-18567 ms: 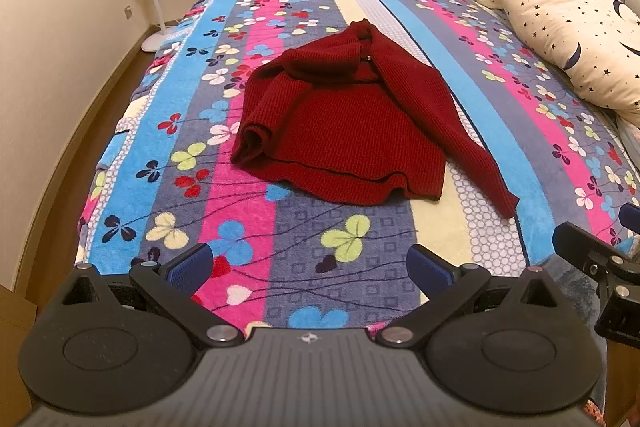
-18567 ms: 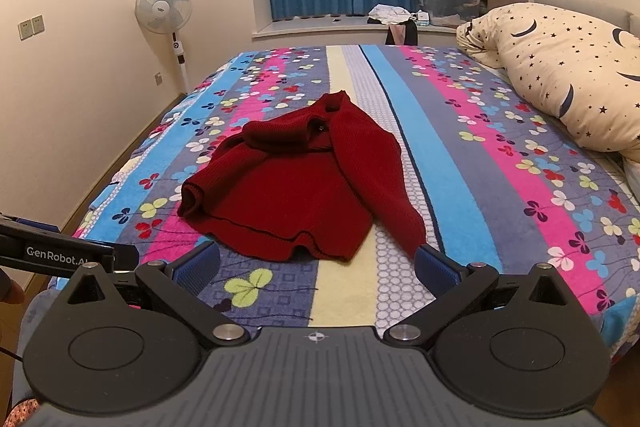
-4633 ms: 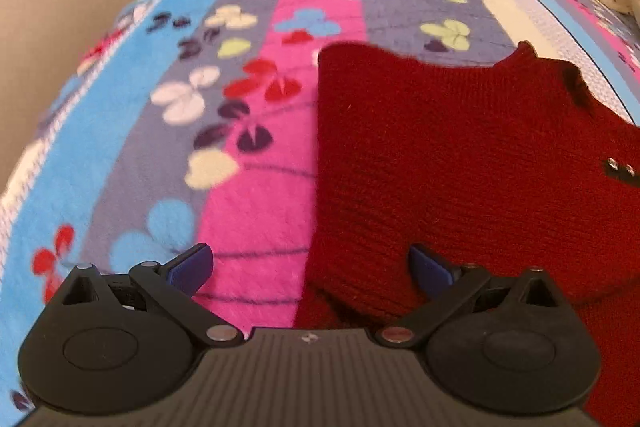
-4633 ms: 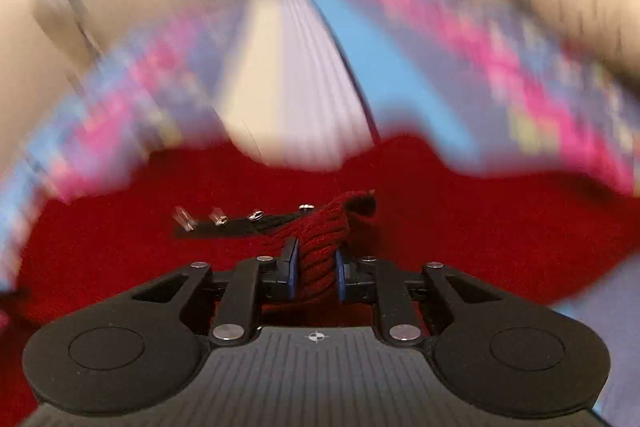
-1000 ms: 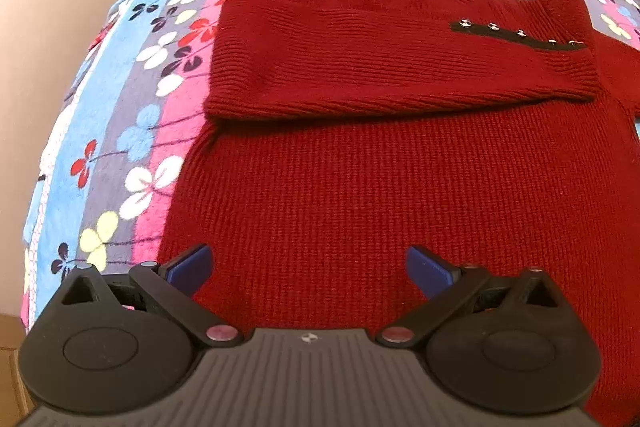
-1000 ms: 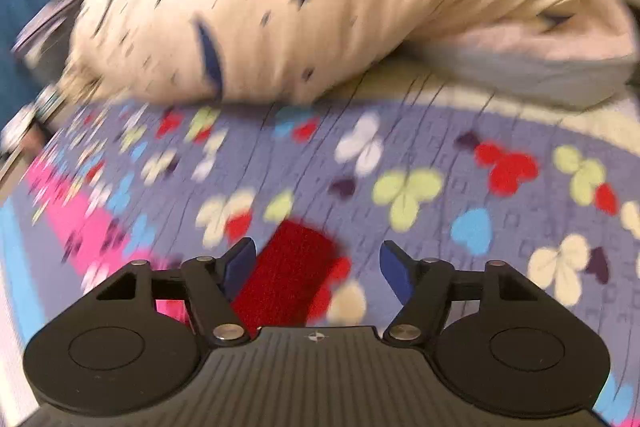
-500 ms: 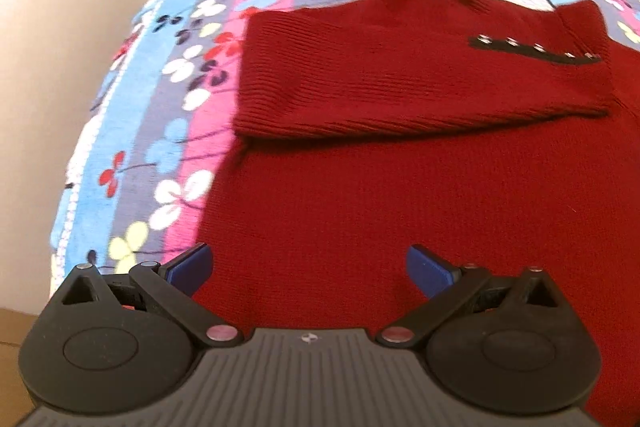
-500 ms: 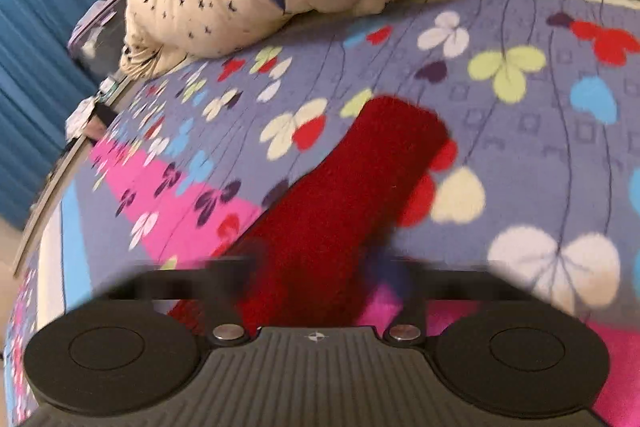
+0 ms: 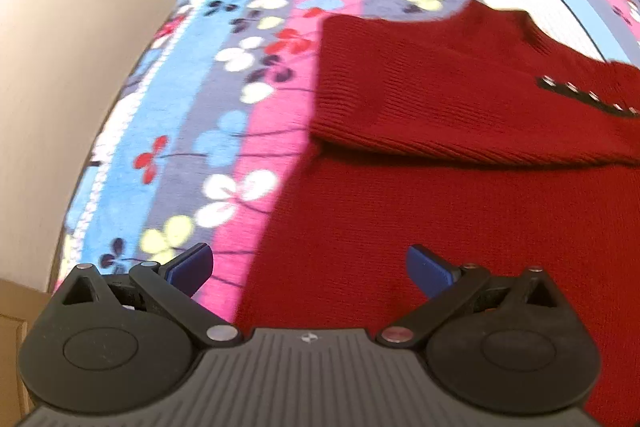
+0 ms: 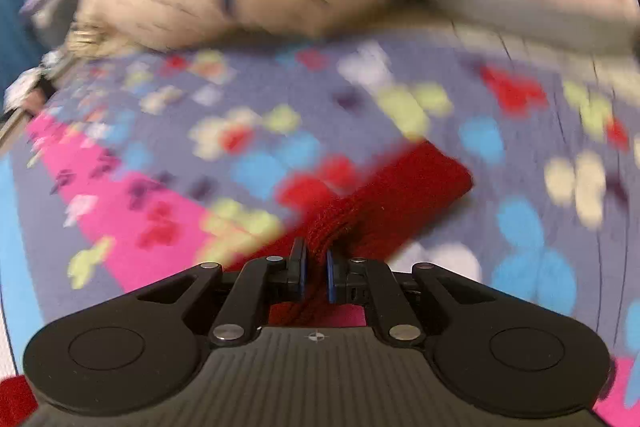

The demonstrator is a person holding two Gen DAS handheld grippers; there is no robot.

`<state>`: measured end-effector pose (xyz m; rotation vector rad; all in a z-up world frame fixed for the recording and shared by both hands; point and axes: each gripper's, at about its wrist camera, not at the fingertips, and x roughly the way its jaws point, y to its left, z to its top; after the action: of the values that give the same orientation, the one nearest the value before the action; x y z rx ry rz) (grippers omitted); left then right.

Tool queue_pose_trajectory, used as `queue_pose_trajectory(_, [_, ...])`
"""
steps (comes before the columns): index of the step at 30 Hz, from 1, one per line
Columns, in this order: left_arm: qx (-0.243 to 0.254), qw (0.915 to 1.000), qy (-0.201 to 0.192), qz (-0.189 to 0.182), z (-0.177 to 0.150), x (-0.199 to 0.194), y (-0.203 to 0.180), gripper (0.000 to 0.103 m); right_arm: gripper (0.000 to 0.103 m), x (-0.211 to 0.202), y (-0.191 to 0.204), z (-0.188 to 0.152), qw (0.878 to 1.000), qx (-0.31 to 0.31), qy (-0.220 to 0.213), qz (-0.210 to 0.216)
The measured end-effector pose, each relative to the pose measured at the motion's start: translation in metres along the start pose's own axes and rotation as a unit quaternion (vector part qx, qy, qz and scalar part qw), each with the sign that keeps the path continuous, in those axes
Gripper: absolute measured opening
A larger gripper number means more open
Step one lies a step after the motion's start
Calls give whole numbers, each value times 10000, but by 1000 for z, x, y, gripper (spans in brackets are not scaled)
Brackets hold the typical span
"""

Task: Fold small clothes
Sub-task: 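Grasp the sleeve with the right tool and fold it across the sweater body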

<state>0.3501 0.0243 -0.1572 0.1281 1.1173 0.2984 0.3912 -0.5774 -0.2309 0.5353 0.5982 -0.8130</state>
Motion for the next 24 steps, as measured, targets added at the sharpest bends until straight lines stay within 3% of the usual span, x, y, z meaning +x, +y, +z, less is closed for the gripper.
queue_pose_trajectory(3, [-176,9998,-37,102,1,9,23,103,10,-60,72,-5,9876,-1184,-926,457])
queue_pose_trajectory(5, [-295,9994,-45,186,1,13,37,103,10,-109,131,-28,9595,-2113,-1624,909])
queue_pose_trajectory(8, [-509,9983,-42,279,-1,18,59,103,10,-178,220,-101,8932,-3271,-2369,1975])
queue_pose_trajectory(11, [-624,9975,-11,323,-8,19,77,103,10,-226,284,-193,8237,-4065,-2388,3150])
queue_pose_trajectory(14, [-699,9965,45,451,-16,22,94,103,10,-238,325,-309,7409,-5163,-1762,3918])
queue_pose_trajectory(16, [-776,9960,142,427,-20,24,103,103,11,-229,334,-364,6993,-5830,-1147,3974])
queue_pose_trajectory(17, [-793,9959,163,406,-22,26,107,103,14,-222,335,-381,6949,-5987,-900,3881])
queue_pose_trajectory(19, [-792,9958,180,422,-27,29,111,103,16,-219,329,-388,6938,-5976,-1148,3851])
queue_pose_trajectory(21, [-794,9957,255,412,-29,36,111,103,24,-217,333,-371,7082,-5740,-752,4041])
queue_pose_trajectory(23, [-859,9953,337,285,-31,41,110,103,51,-230,336,-357,7216,-5467,-241,4242])
queue_pose_trajectory(24, [-887,9952,348,216,-31,41,110,103,53,-240,330,-347,7238,-5250,26,4478])
